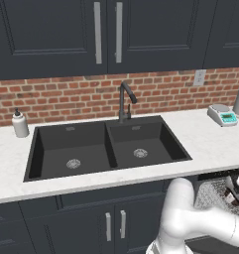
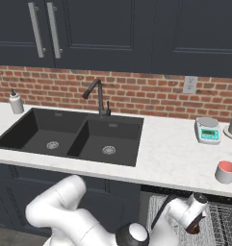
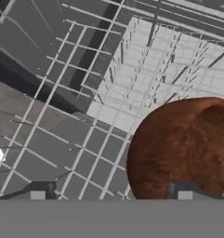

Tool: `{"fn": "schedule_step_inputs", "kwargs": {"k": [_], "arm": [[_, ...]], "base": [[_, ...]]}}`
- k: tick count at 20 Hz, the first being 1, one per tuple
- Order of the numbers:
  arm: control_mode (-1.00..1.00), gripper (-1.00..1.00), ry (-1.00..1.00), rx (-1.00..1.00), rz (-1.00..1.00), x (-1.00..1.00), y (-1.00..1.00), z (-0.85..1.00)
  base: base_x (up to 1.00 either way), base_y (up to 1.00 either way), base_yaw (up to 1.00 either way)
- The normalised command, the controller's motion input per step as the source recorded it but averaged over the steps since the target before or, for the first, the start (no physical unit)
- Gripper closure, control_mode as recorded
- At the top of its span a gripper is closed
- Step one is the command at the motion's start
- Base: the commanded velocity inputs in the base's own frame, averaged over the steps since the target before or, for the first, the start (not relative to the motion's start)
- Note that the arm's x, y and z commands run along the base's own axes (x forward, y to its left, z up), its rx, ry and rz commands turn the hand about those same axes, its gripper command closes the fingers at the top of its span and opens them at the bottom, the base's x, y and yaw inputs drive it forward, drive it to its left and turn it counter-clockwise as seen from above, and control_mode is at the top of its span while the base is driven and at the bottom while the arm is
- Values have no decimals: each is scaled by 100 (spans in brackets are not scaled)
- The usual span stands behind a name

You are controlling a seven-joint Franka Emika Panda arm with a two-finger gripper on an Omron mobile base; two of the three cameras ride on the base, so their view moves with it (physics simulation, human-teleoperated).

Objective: Pick up the cup and bowl from the counter, place them in the dishwasher, and close the dishwasher door.

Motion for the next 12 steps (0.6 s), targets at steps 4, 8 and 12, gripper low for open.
{"fn": "schedule_step_inputs", "kwargs": {"k": [4,8,12], "arm": [[-100,-100,-18,0,0,-53,0,60],[-100,-100,-21,0,0,-46,0,68],[-100,-100,-22,0,0,-36,0,94]], "base": [[0,0,0],[0,0,0],[0,0,0]]}}
